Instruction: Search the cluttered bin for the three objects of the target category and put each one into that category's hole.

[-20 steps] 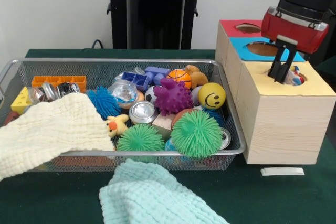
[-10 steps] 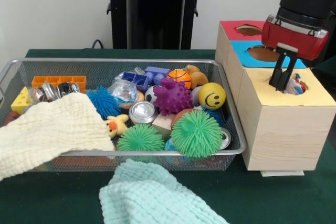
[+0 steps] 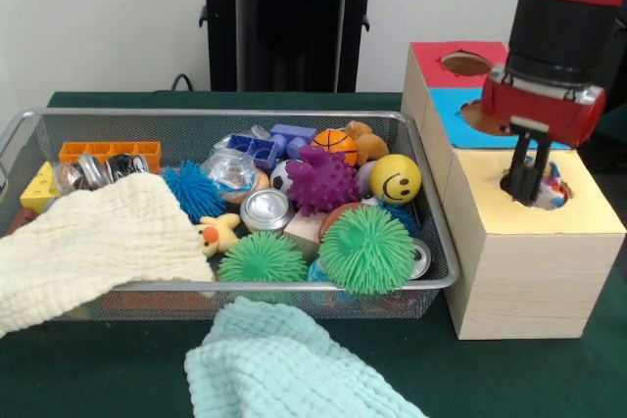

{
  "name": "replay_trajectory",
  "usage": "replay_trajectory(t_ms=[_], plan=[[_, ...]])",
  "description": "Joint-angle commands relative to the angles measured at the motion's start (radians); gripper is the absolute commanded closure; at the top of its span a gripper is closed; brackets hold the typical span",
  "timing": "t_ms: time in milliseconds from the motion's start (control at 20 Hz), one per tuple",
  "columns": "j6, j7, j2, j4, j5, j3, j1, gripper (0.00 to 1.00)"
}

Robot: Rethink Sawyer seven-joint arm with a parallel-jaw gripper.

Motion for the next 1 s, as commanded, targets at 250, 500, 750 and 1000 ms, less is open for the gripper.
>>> replay_trajectory(t_ms=[250,500,750,1000], plan=[[-0.084,0.056,0.100,0.080,-0.111,0.198,-0.044,1.00],[-0.038,0.072,0.084,0.076,-0.119,0.179,-0.035,1.00],[0.095,0.110,0.039,0.057,-0.106,0.135,0.000,1.00],[0.016,0.119,0.057,0.077,-0.091,0.176,-0.013,1.00]])
